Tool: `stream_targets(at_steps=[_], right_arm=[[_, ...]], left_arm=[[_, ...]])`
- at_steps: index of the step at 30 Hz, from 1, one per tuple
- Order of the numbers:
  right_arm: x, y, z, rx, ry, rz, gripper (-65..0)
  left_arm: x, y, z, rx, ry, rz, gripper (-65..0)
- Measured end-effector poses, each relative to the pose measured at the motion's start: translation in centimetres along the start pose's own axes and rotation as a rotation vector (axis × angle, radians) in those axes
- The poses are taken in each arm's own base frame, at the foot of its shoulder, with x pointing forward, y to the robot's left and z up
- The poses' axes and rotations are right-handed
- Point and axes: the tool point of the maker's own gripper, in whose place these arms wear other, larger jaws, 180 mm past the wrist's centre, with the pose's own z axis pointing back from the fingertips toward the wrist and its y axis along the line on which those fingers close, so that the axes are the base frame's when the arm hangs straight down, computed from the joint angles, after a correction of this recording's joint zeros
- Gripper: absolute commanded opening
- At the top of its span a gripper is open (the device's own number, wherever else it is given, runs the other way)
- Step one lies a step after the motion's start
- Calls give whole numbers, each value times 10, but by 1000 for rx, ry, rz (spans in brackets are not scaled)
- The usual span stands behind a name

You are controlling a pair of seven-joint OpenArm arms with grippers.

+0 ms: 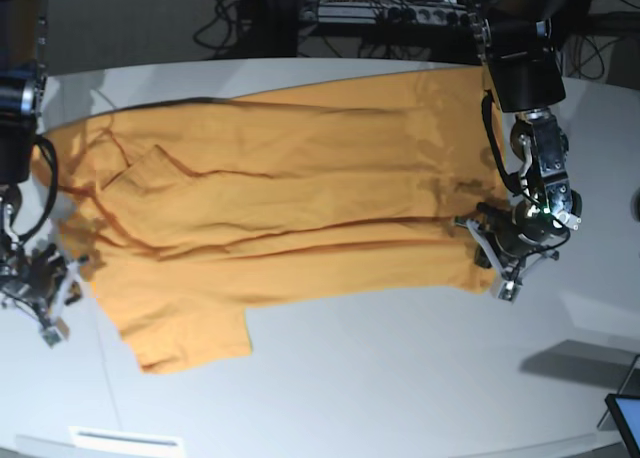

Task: Fold the T-shirt properly
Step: 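Close the right gripper on the side edge while the left holds, then lift the side edge with both grippers and fold it over the shirt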

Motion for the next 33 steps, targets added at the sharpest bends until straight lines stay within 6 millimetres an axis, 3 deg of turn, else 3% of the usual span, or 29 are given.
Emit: stream_targets(at_steps=[4,6,12,15,20,21,28,33], right_arm=[[-10,16,-20,55,-17,-72,-235],[-19,19,-27,68,-19,-104,-219],[-18,19,-32,77,-60,-152,-223],[-16,23,-35,86,-85,-175,-266],[-16,27,-40,94,-83,-171,-570],[-16,29,-41,99,-70,-143,-598],[-11,32,-41,111,-71,-146,-605],[-19,15,-25,69,12,-103,-606]], left_arm=[[-1,0,0,-1,3,-1,-650],[-2,-1,0,-2,4,0,-650],[-18,-4,0,-8,34,3,-650],[-14,-2,0,-5,24,2,-650],[-15,-3,0,-6,28,2,-650],[-14,-3,0,-5,26,2,-650],[-14,-4,0,-7,25,3,-650],[-14,-4,0,-7,24,3,-650]])
